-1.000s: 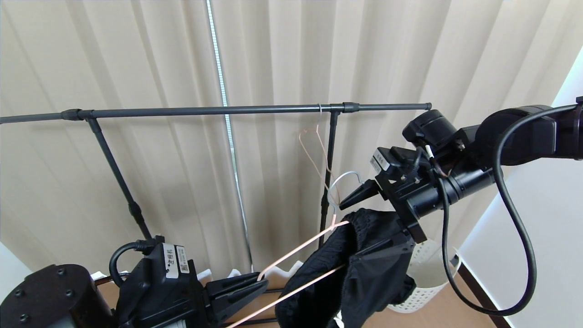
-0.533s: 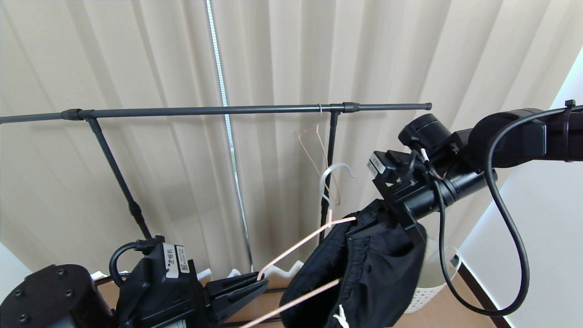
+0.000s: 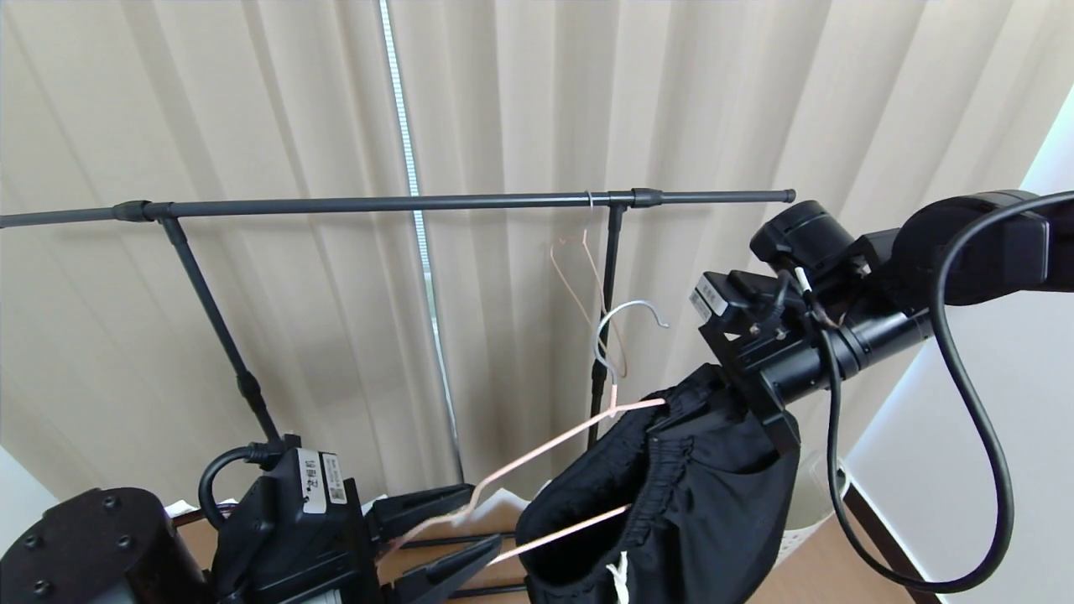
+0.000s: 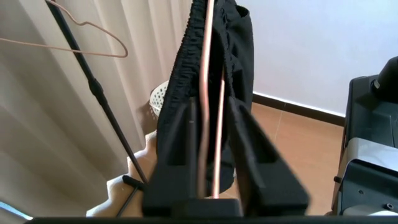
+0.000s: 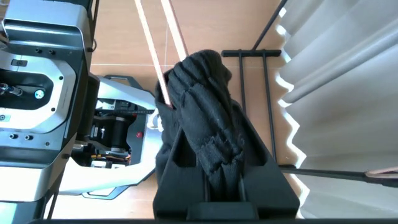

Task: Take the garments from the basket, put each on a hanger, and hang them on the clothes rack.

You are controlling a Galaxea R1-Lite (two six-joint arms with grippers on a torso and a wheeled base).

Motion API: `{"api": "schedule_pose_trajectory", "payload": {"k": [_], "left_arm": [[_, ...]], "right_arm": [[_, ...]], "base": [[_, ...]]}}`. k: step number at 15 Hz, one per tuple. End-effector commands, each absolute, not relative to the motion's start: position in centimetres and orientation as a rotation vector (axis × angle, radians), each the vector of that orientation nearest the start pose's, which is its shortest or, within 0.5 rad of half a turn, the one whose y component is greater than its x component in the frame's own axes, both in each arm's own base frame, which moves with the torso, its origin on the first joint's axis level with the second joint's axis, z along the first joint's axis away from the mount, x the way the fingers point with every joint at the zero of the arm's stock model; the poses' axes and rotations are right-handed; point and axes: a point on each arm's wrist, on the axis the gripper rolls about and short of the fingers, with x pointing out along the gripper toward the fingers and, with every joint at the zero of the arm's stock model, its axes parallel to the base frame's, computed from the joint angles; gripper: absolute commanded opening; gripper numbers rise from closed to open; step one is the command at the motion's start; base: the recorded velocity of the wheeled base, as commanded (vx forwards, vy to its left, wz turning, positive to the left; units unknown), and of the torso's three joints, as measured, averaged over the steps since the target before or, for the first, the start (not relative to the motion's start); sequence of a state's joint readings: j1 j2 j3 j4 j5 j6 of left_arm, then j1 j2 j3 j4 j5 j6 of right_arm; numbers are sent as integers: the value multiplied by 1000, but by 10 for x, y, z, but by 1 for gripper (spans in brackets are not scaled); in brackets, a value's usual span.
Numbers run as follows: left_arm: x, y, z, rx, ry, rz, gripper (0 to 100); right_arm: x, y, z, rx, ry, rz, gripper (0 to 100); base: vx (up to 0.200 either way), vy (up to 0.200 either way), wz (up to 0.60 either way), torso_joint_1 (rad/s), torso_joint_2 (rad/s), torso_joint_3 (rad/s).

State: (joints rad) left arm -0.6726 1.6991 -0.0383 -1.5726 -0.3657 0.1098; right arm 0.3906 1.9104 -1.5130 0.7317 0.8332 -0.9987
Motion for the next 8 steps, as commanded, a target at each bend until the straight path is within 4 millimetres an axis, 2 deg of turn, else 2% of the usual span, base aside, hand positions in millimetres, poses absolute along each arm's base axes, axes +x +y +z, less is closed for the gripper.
{"api": "schedule_pose_trajectory", "payload": {"k": [1, 4, 6, 8], "left_arm": [[152, -118, 103, 107, 75, -988, 100], [168, -93, 101, 75, 104, -827, 100], [176, -76, 101, -46, 151, -726, 100], [179, -73, 98, -136, 201, -689, 100]], "right_arm": [[290, 138, 211, -530, 477, 1516, 0], [288, 133, 218, -524, 497, 1463, 0], [293, 125, 226, -591, 540, 1325, 0], [297, 124, 238, -568, 610, 1172, 0]], "base": [[0, 0, 0, 0, 0, 0], [0, 0, 0, 0, 0, 0], [0, 0, 0, 0, 0, 0], [0, 0, 0, 0, 0, 0]]}}
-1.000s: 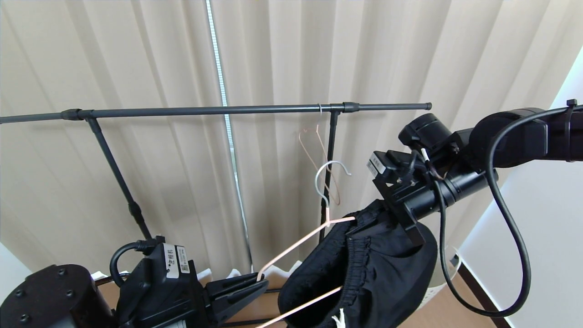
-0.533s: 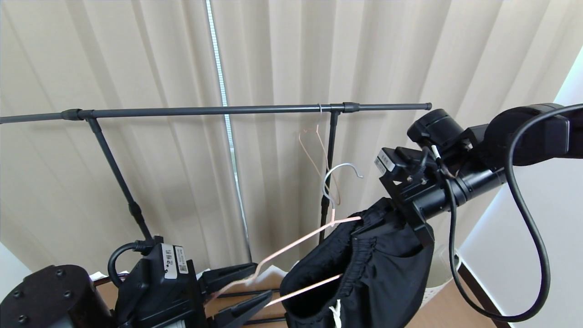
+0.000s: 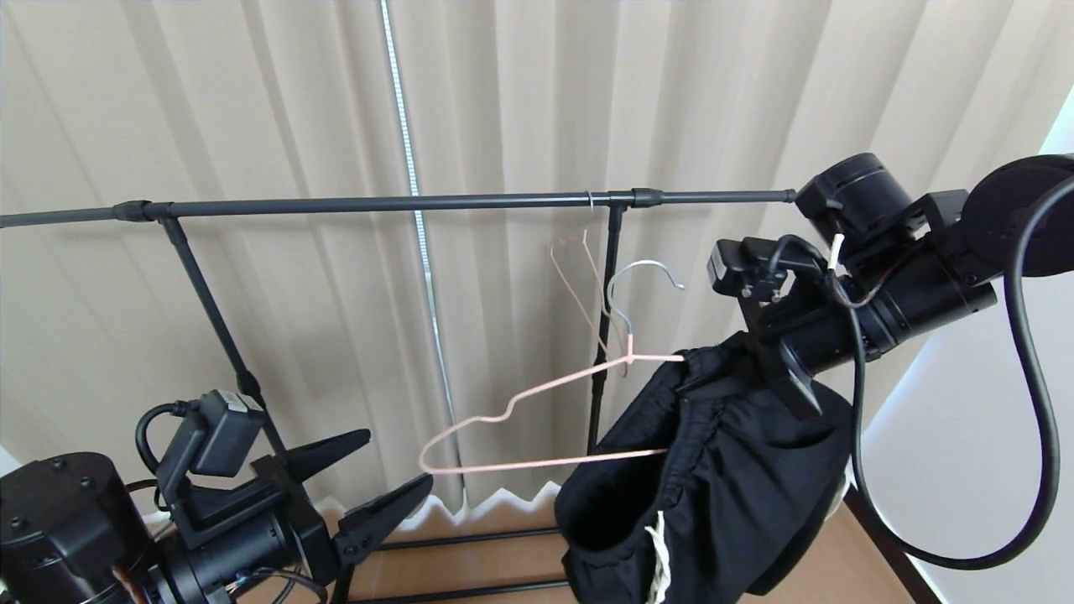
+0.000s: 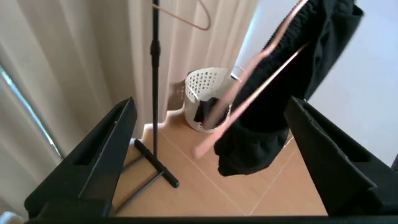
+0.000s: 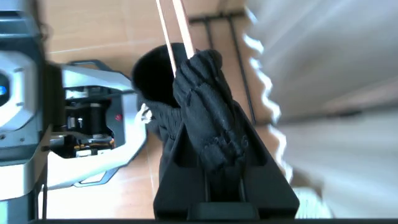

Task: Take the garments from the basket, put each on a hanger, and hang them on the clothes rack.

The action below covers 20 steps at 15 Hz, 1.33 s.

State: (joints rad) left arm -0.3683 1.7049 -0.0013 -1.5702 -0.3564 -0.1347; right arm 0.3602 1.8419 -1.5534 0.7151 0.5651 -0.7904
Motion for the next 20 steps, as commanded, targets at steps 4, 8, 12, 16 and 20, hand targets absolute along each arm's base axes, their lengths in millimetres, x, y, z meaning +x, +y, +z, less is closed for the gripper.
{"api": "schedule_pose_trajectory", "payload": {"k": [4, 8, 12, 16, 20], "left_arm": [[192, -85, 66, -296, 417, -637, 100], [213, -129, 44, -231, 436, -554, 100], [230, -153, 52, -221, 430, -589, 100], [239, -161, 60, -233, 382, -605, 100], [239, -167, 62, -234, 371, -626, 100]], "right_arm": [[292, 125, 254, -625, 586, 900, 0], [280, 144, 256, -659, 544, 762, 0], [264, 160, 254, -663, 556, 653, 0], [240, 170, 260, -614, 542, 696, 0], [217, 179, 258, -595, 546, 748, 0]], "base": [[0, 0, 0, 0, 0, 0], [0, 0, 0, 0, 0, 0], [0, 0, 0, 0, 0, 0], [0, 0, 0, 0, 0, 0], [0, 0, 0, 0, 0, 0]]}}
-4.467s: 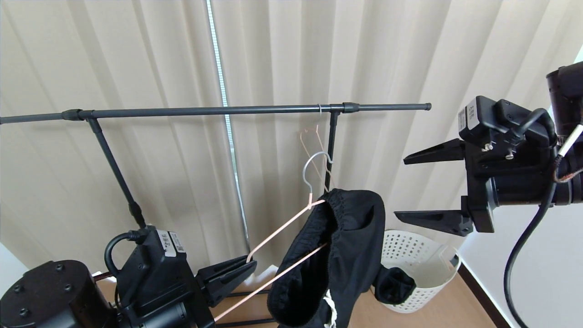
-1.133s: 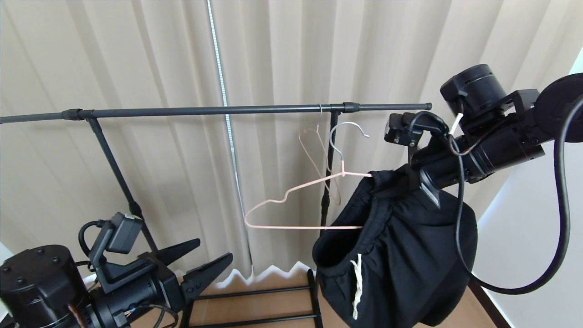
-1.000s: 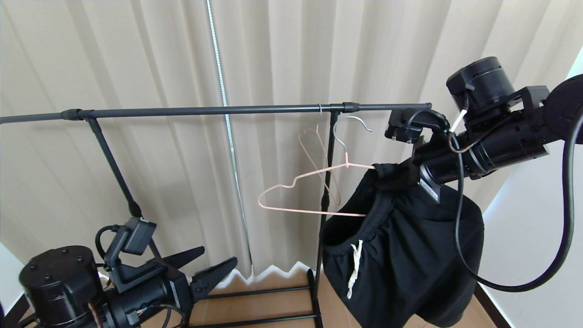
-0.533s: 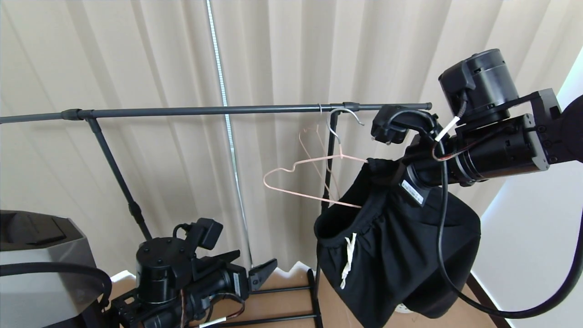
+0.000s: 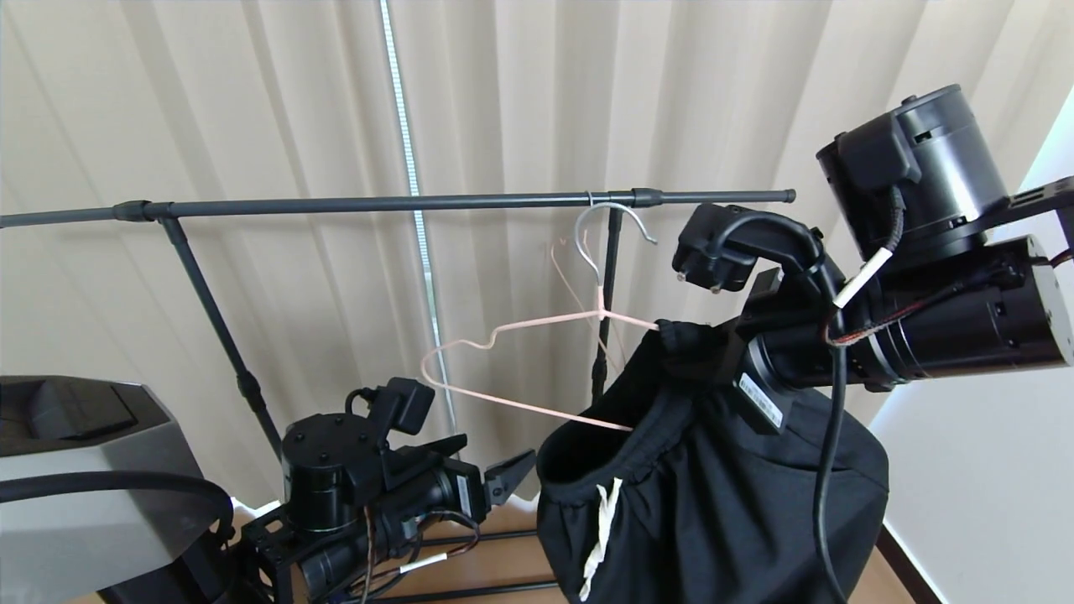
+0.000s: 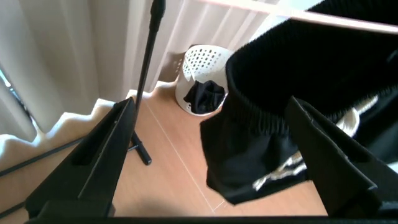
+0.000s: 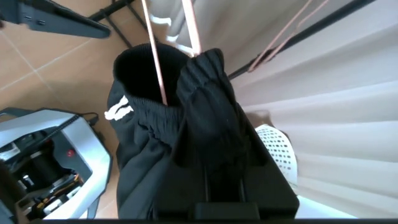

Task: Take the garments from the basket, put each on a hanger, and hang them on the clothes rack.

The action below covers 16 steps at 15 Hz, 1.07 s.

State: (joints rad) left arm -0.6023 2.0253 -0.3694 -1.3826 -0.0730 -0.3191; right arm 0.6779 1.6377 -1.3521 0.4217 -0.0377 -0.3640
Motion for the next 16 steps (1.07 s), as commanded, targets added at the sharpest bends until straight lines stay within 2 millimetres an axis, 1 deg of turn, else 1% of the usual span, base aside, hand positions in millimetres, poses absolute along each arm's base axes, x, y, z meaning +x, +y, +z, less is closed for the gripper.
{"api": "schedule_pose_trajectory", "payload": {"k": [1, 3, 5, 7, 10, 11, 12, 14, 16], "left_arm": [[239, -172, 64, -234, 360, -639, 100], [240, -177, 65, -235, 351, -653, 100], [235, -186, 59, -220, 372, -683, 100], [234, -189, 55, -214, 387, -685, 100], [232, -192, 52, -209, 396, -695, 100], [232, -193, 48, -203, 407, -692, 100], [232, -196, 44, -189, 411, -673, 0], [232, -198, 43, -185, 406, -663, 0], [229, -199, 47, -188, 396, -673, 0]], "right_arm": [[211, 180, 259, -572, 551, 756, 0], [205, 181, 262, -561, 539, 766, 0], [198, 184, 265, -543, 532, 783, 0], [193, 187, 267, -543, 522, 801, 0], [186, 183, 270, -532, 502, 807, 0], [185, 182, 269, -529, 493, 807, 0], [182, 180, 271, -522, 479, 809, 0], [178, 176, 268, -523, 488, 810, 0], [176, 167, 263, -515, 503, 793, 0]], "base": [[0, 0, 0, 0, 0, 0], [0, 0, 0, 0, 0, 0], [0, 0, 0, 0, 0, 0], [0, 0, 0, 0, 0, 0], [0, 0, 0, 0, 0, 0], [0, 0, 0, 0, 0, 0], [0, 0, 0, 0, 0, 0], [0, 0, 0, 0, 0, 0], [0, 0, 0, 0, 0, 0]]}}
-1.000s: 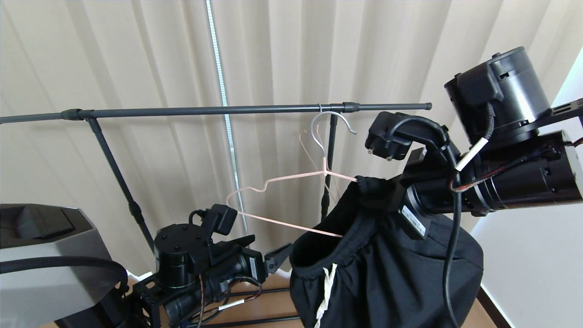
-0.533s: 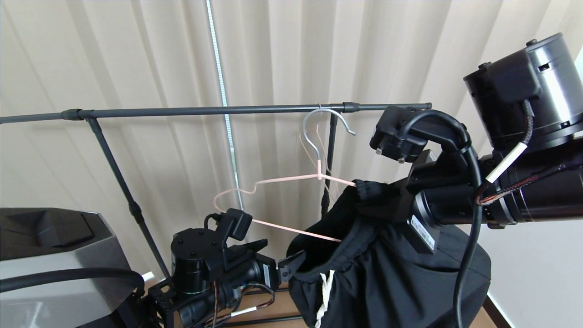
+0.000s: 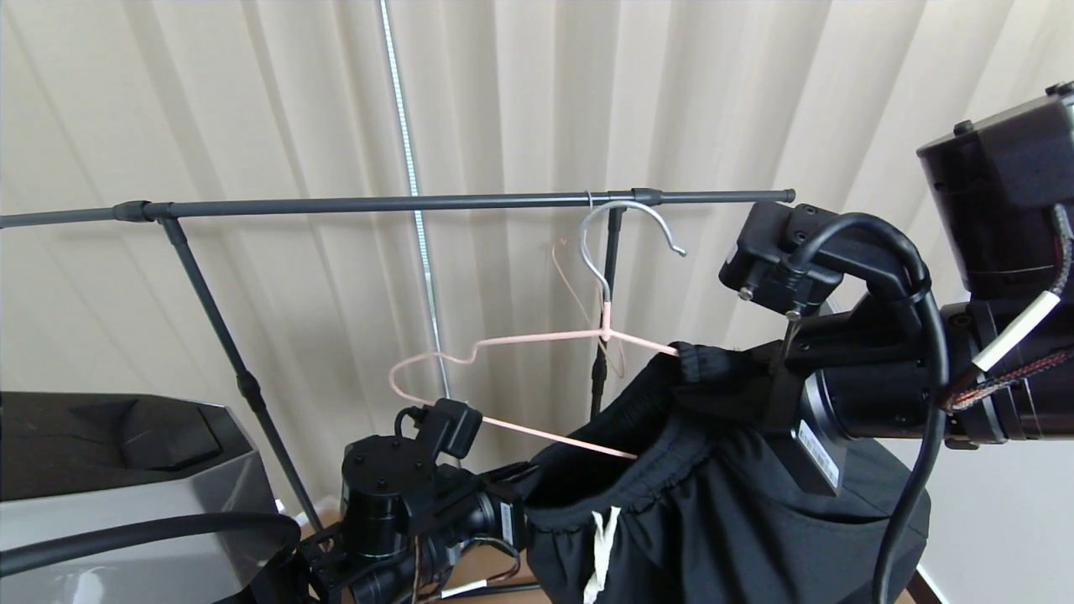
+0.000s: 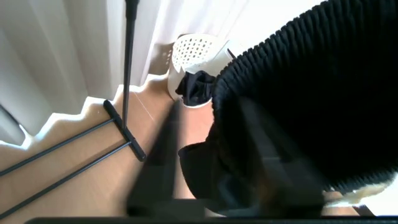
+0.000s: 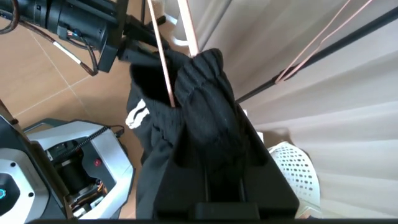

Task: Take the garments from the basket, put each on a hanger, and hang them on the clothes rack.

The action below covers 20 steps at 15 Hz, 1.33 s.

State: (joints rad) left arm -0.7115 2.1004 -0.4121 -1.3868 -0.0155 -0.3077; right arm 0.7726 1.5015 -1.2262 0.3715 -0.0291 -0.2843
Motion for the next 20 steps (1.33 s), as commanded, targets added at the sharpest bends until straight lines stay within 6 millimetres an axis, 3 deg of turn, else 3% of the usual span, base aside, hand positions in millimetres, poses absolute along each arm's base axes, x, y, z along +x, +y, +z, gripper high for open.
{"api": "schedule_pose_trajectory", "payload": {"k": [1, 8, 20], "left_arm": [[227, -195, 54, -193, 378, -667, 0], [236, -172, 59, -208, 363, -585, 0], [262, -143, 65, -239, 316, -464, 0]], "right_arm": [[183, 158, 257, -490, 520, 746, 0], [204, 127, 226, -420, 582, 675, 0], [177, 106, 188, -496, 696, 709, 0]], "base": [[0, 0, 0, 0, 0, 0], [0, 0, 0, 0, 0, 0], [0, 0, 0, 0, 0, 0]]}}
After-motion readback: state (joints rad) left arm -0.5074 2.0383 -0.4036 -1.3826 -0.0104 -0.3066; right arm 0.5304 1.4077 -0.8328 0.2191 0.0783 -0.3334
